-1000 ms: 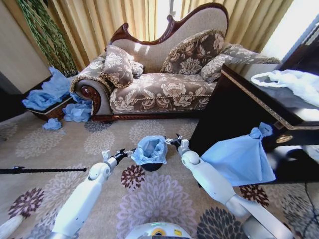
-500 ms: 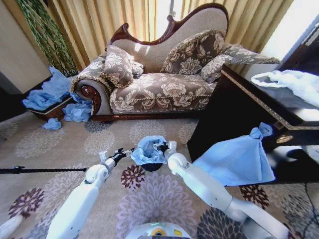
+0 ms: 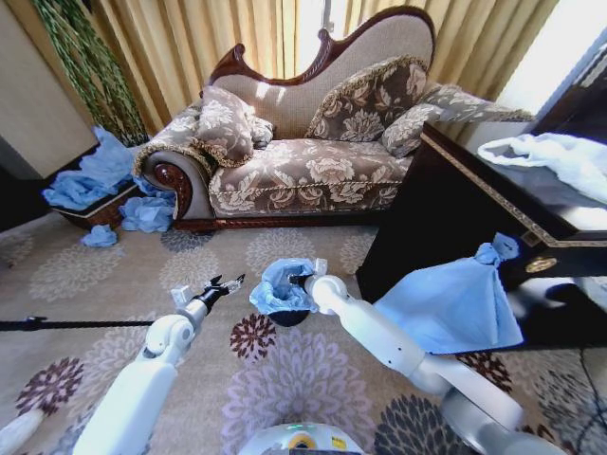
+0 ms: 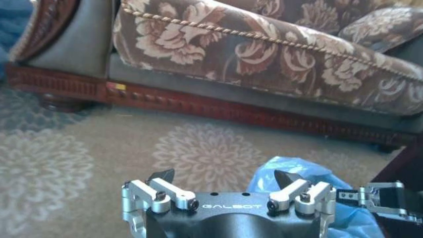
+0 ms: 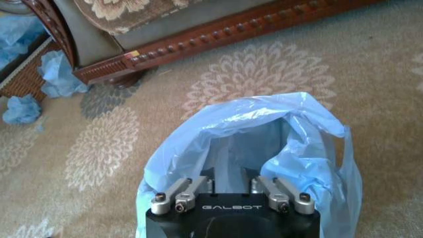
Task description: Place a garbage bag over the trash bin.
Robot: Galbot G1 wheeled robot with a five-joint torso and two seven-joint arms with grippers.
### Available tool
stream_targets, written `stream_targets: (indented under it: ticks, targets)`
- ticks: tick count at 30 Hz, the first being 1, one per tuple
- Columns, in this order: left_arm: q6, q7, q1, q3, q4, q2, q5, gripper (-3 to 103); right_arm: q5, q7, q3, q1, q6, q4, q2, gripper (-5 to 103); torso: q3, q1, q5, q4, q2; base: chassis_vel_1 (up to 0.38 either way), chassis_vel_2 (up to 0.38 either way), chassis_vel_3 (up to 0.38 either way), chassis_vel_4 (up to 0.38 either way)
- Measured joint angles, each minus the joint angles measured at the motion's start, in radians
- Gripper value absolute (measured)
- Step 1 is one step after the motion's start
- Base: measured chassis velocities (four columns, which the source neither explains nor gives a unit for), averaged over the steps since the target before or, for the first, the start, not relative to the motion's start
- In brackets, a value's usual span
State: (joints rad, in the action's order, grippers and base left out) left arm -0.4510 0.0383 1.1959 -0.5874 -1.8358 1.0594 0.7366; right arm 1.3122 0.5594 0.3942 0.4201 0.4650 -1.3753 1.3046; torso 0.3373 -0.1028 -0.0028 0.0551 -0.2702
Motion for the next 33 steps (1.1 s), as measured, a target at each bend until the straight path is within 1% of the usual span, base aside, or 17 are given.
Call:
stream_targets:
  ticks: [1, 4, 5, 7, 8, 11, 17, 19, 20, 23, 28, 31, 33]
  targets:
    - [-0.008, -0.006, 0.006, -0.01, -0.013, -0.003, -0.002, 100, -0.001, -0.003, 0.002, -0.002, -0.001, 0.01, 0.006, 21, 0.0, 0.0, 0.0001, 0.0, 0.0, 0.0, 0.0, 0.0, 0.0]
    - [-0.025, -0.015, 0.028, -0.048, -0.044, -0.014, -0.002, 100, 0.002, -0.004, 0.002, -0.009, -0.003, 0.034, 0.033, 10, 0.0, 0.0, 0.0001, 0.0, 0.0, 0.0, 0.0, 0.0, 0.0]
    - [-0.025, -0.015, 0.028, -0.048, -0.044, -0.014, -0.002, 100, 0.002, -0.004, 0.002, -0.009, -0.003, 0.034, 0.033, 10, 0.0, 0.0, 0.0001, 0.0, 0.0, 0.0, 0.0, 0.0, 0.0]
    - [-0.026, -0.015, 0.048, -0.071, -0.06, -0.015, -0.002, 100, -0.001, -0.007, 0.005, -0.02, -0.005, 0.063, 0.058, 3, 0.0, 0.0, 0.0001, -0.0002, 0.0, 0.0, 0.0, 0.0, 0.0]
    - [-0.026, -0.015, 0.048, -0.071, -0.06, -0.015, -0.002, 100, -0.001, -0.007, 0.005, -0.02, -0.005, 0.063, 0.058, 3, 0.0, 0.0, 0.0001, -0.0002, 0.0, 0.0, 0.0, 0.0, 0.0]
    - [-0.024, -0.016, 0.073, -0.096, -0.078, -0.004, -0.003, 100, -0.012, -0.017, 0.006, -0.041, -0.007, 0.13, 0.102, 0, 0.0, 0.0, 0.0, -0.0002, 0.0, 0.0, 0.0, 0.0, 0.0]
    - [-0.021, -0.016, 0.094, -0.117, -0.106, 0.013, -0.006, 100, -0.025, -0.031, 0.03, -0.071, -0.007, 0.21, 0.138, 0, 0.0, 0.0, 0.0001, 0.0001, 0.0, 0.0, 0.0, 0.0, 0.0]
    - [-0.02, -0.016, 0.101, -0.126, -0.116, 0.02, -0.007, 100, -0.08, -0.065, 0.027, -0.084, -0.023, 0.282, 0.169, 0, 0.0, 0.0, 0.0001, -0.0001, 0.0, 0.0, 0.0, 0.0, 0.0]
    - [-0.02, -0.016, 0.101, -0.126, -0.116, 0.02, -0.007, 100, -0.08, -0.065, 0.027, -0.084, -0.023, 0.282, 0.169, 0, 0.0, 0.0, 0.0001, -0.0001, 0.0, 0.0, 0.0, 0.0, 0.0]
    - [-0.016, -0.015, 0.116, -0.137, -0.13, 0.028, -0.011, 100, -0.169, -0.127, 0.013, -0.1, -0.082, 0.36, 0.203, 0, 0.0, 0.0, 0.0002, -0.0002, 0.0, 0.0, 0.0, 0.0, 0.0]
    - [-0.008, -0.012, 0.129, -0.139, -0.135, 0.04, -0.023, 100, -0.206, -0.143, 0.007, -0.106, -0.102, 0.35, 0.197, 0, 0.0, 0.0, 0.0002, -0.0003, 0.0, 0.0, 0.0, 0.0, 0.0]
    - [-0.003, -0.011, 0.131, -0.128, -0.136, 0.056, -0.041, 100, -0.19, -0.11, 0.024, -0.095, -0.091, 0.251, 0.149, 0, 0.0, 0.0, 0.0002, -0.0001, 0.0, 0.0, 0.0, 0.0, 0.0]
    - [-0.003, -0.01, 0.131, -0.124, -0.136, 0.059, -0.044, 100, -0.186, -0.102, 0.027, -0.091, -0.089, 0.234, 0.14, 0, 0.0, 0.0, 0.0002, 0.0, 0.0, 0.0, 0.0, 0.0, 0.0]
